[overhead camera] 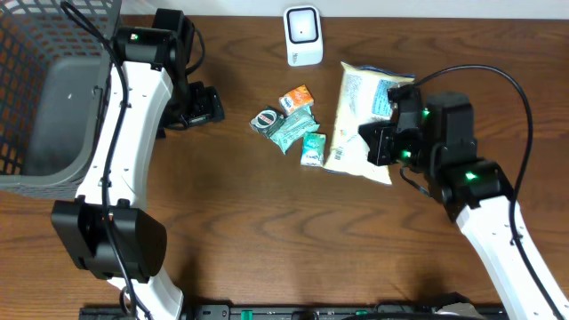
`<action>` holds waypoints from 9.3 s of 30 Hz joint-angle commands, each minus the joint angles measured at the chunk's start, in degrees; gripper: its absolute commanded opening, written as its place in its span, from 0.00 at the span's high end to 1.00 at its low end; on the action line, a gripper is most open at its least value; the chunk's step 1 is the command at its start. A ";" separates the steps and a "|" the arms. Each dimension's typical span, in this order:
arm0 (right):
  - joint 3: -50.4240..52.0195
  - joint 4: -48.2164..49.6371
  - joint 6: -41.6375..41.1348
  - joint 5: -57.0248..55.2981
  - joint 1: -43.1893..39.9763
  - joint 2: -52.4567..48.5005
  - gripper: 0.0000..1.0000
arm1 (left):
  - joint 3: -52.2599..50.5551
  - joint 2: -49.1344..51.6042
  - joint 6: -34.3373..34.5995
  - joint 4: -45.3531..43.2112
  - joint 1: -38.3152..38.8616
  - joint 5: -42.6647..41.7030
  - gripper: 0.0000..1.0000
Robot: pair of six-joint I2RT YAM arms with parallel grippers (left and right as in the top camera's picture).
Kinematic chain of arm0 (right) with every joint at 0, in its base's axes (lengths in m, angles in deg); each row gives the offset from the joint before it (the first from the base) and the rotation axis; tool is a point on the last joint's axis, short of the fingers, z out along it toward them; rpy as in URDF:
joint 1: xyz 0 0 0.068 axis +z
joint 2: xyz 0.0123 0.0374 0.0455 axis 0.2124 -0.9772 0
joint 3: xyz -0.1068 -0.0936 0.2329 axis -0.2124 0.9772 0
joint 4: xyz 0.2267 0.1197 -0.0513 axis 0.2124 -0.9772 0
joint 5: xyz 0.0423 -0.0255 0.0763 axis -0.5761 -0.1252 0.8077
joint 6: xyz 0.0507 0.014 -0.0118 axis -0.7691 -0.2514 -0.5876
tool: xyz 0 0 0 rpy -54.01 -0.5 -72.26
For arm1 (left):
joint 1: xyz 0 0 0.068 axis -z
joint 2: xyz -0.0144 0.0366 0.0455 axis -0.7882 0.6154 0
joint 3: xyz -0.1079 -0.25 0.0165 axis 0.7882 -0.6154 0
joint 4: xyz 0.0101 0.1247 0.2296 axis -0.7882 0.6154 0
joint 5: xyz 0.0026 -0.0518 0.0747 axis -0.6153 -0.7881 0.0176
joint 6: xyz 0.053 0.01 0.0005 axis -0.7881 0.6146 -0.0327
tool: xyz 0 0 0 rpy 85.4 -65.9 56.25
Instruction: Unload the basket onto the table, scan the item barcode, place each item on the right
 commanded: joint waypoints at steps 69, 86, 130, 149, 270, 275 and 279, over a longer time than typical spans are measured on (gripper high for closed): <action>-38.45 -43.23 33.16 9.86 -30.62 -56.54 0.18 | -0.13 -0.96 0.35 0.15 -0.02 -0.09 0.02; -40.50 -43.69 22.29 7.21 -22.36 -47.84 0.99 | -0.13 -0.96 0.35 0.15 -0.02 -0.09 0.02; -39.52 -39.82 6.03 -13.09 -23.96 -36.68 0.19 | -0.11 -0.96 0.35 0.15 -0.02 -0.09 0.02; -38.75 -41.07 6.05 -11.39 -24.55 -36.68 0.16 | -0.13 -0.96 0.35 0.15 -0.02 -0.09 0.02; -38.62 -40.85 11.50 -4.96 -24.00 -44.76 0.07 | -0.13 -0.96 0.35 0.15 -0.02 -0.09 0.02; -38.62 -41.53 11.50 -4.98 -23.98 -44.76 0.07 | -0.13 -0.96 0.35 0.15 -0.02 -0.09 0.02; -38.62 -41.68 11.50 -4.98 -23.98 -44.76 0.07 | -0.11 -0.96 0.35 0.15 -0.02 -0.11 0.02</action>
